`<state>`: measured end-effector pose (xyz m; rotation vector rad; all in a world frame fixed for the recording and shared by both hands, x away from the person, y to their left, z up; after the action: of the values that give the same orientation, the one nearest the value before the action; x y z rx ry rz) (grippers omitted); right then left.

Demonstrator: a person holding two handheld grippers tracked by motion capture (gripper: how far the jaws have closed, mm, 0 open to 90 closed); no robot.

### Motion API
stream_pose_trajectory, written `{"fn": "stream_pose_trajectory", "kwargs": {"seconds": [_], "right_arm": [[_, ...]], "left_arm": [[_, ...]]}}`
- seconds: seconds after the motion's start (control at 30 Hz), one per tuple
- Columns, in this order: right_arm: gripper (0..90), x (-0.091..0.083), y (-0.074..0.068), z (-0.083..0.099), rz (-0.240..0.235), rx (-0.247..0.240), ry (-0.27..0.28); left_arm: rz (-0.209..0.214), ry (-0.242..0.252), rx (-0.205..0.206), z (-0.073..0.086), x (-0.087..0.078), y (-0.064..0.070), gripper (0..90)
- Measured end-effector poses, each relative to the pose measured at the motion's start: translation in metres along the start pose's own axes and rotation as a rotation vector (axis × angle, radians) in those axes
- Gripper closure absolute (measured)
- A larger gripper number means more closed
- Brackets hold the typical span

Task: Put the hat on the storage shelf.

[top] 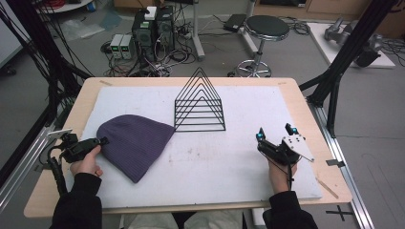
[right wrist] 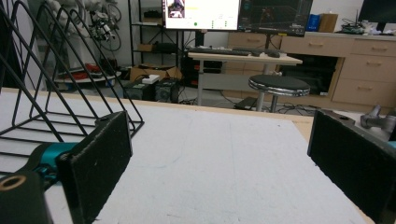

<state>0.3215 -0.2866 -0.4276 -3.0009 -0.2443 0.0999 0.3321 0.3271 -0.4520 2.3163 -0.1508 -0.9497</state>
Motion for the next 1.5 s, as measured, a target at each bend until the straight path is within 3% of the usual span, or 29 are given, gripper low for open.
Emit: {"fn": "stream_pose_trajectory", "kwargs": {"seconds": [0.17,0.23,0.37,0.53,0.63,0.83,0.9,1.07,1.1,1.27,1.5], "right_arm": [[5.7,0.0,0.0,0.0,0.0,-0.002,0.001],[5.7,0.0,0.0,0.0,0.0,-0.001,0.001],[5.7,0.0,0.0,0.0,0.001,-0.002,0.001],[5.7,0.0,0.0,0.0,0.002,-0.005,0.0],[5.7,0.0,0.0,0.0,0.002,-0.006,0.0],[5.7,0.0,0.0,0.0,0.003,-0.006,0.0],[5.7,0.0,0.0,0.0,0.002,-0.003,-0.002],[5.7,0.0,0.0,0.0,0.002,-0.002,-0.003],[5.7,0.0,0.0,0.0,0.002,-0.002,-0.003],[5.7,0.0,0.0,0.0,0.002,-0.002,-0.003],[5.7,0.0,0.0,0.0,0.001,-0.002,0.001]], "left_arm": [[0.012,0.008,0.025,0.0,-0.003,0.002,78.0],[0.035,0.007,0.053,0.0,-0.004,0.002,79.2],[0.049,0.021,0.056,0.0,-0.005,0.004,80.3],[0.062,0.04,0.104,-0.002,-0.01,0.009,80.8],[0.068,0.048,0.112,-0.003,-0.012,0.011,80.8],[0.077,0.074,0.179,-0.005,-0.016,0.02,80.8],[0.094,0.102,0.232,-0.005,-0.018,0.026,80.8],[0.087,0.14,0.368,-0.006,-0.023,0.04,80.8],[0.087,0.14,0.368,-0.006,-0.023,0.04,80.8],[0.097,0.175,0.507,-0.01,-0.03,0.062,80.8],[0.118,0.208,0.586,-0.011,-0.037,0.082,80.8]]}}
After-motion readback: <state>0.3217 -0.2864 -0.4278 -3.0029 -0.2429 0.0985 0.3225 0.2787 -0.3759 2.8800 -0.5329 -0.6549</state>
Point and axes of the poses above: each handheld gripper's, and its own axes: x roughly forward along the jaws, z roughly out of its underside, y roughly to its right, the point moved 1 cm from there along x, roughly forward along the jaws, and after that the axes turned 10 degrees about x, right-handed, at the moved point
